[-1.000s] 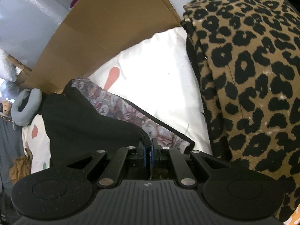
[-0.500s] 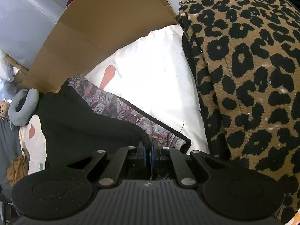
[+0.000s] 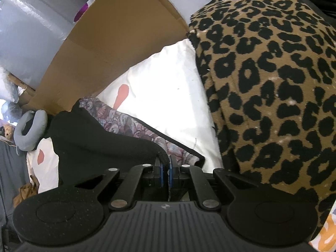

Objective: Fold clothes

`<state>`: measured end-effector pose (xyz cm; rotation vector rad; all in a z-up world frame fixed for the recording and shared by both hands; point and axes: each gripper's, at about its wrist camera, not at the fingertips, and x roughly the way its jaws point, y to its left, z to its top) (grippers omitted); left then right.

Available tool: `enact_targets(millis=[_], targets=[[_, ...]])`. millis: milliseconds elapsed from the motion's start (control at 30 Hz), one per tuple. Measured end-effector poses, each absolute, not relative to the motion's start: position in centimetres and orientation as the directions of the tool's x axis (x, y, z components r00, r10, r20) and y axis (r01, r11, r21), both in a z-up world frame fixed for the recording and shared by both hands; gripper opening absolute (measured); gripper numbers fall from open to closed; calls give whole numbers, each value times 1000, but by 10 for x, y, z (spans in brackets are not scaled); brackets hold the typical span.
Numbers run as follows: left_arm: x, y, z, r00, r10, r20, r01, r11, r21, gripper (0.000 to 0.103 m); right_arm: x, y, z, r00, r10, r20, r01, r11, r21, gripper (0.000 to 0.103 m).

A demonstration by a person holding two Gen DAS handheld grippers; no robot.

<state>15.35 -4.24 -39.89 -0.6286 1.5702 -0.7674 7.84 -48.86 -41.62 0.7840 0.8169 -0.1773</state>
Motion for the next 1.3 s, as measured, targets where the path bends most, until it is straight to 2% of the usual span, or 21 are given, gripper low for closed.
enact_targets(millis=[300, 700, 1100, 1200, 1233, 1267, 1300], targets=[[148, -46, -414, -169, -732, -660, 28, 666, -746, 1, 83, -497, -429, 672, 130, -729, 447, 715, 538, 4], [147, -45, -417, -199, -738, -644, 15, 655, -755, 1, 78, -497, -421, 661, 123, -741, 444, 731, 518, 4], [150, -53, -429, -208, -673, -709, 35, 720, -693, 2, 82, -494, -424, 626, 94, -774, 460, 757, 464, 5], [155, -57, -421, -211, -642, -737, 56, 745, -665, 8, 81, -491, -422, 629, 72, -774, 472, 755, 454, 14], [157, -58, -417, -210, -634, -744, 58, 752, -657, 13, 80, -490, -419, 636, 64, -769, 473, 755, 454, 14], [160, -59, -413, -208, -628, -750, 63, 756, -651, 22, 79, -489, -416, 644, 55, -763, 474, 754, 455, 17], [163, -59, -408, -205, -624, -754, 72, 759, -647, 27, 78, -488, -413, 651, 47, -758, 475, 753, 455, 25]])
